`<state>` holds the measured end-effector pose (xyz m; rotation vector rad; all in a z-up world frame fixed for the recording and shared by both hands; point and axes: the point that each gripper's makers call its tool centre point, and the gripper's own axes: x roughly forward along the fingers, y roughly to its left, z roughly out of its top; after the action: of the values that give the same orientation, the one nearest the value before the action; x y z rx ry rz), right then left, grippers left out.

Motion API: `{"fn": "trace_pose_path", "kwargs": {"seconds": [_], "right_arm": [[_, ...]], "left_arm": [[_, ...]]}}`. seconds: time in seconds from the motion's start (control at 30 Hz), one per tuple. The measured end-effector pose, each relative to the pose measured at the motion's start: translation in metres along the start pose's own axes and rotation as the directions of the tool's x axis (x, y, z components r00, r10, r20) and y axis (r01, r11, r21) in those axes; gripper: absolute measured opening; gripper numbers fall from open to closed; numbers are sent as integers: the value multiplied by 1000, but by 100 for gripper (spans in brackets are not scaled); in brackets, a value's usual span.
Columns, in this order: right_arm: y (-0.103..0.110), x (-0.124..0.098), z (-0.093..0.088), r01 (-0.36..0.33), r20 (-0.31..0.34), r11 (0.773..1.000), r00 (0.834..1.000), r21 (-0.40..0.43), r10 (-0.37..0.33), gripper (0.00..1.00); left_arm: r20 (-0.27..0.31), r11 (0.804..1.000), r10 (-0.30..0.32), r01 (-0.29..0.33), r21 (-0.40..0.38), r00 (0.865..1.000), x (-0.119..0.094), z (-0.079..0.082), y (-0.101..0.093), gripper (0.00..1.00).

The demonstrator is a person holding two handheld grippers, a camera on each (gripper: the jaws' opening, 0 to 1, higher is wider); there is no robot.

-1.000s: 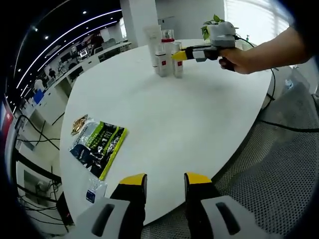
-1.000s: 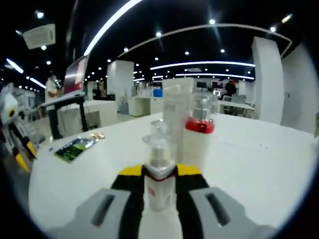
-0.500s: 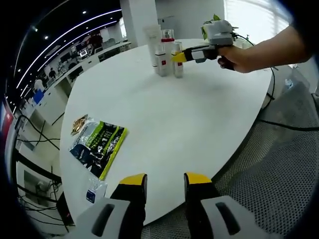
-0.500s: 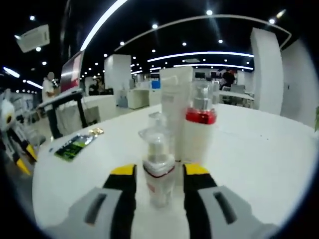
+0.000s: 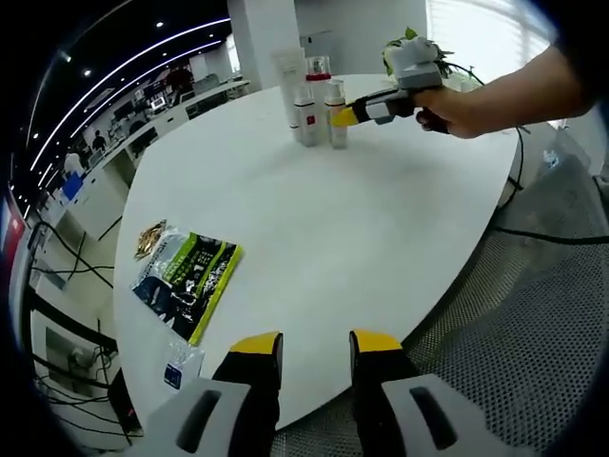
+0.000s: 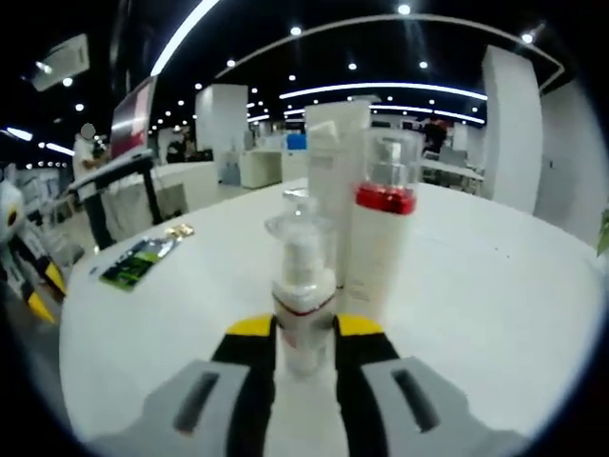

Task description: Arrange the skincare products in the storage area until every visible bottle or jar stands upright without overlapping.

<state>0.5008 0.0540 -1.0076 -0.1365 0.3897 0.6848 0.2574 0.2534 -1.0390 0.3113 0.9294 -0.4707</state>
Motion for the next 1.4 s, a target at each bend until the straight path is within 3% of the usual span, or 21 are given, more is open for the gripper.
{"fn": "trace_pose_path", "kwargs": {"seconds": [0.23, 0.47, 1.13, 1.4], "right_arm": [[-5, 1, 1, -1, -9, 999, 1000, -37, 1, 21], [-18, 4, 2, 18, -19, 1000, 1000, -10, -18, 21], [-24, 12, 4, 19, -27, 1000, 999, 18, -18, 21], [-23, 7, -5, 17, -53, 999, 998, 41, -15, 22]], "left_arm": [[-1, 1000, 1, -1, 5, 1000, 0, 0, 0, 29], [-6, 1000, 0, 0, 7, 1000, 0, -1, 0, 29], [-9, 1000, -2, 2, 8, 1000, 1, -2, -1, 28], [-5, 1000, -1, 1, 7, 1000, 0, -1, 0, 28]]}}
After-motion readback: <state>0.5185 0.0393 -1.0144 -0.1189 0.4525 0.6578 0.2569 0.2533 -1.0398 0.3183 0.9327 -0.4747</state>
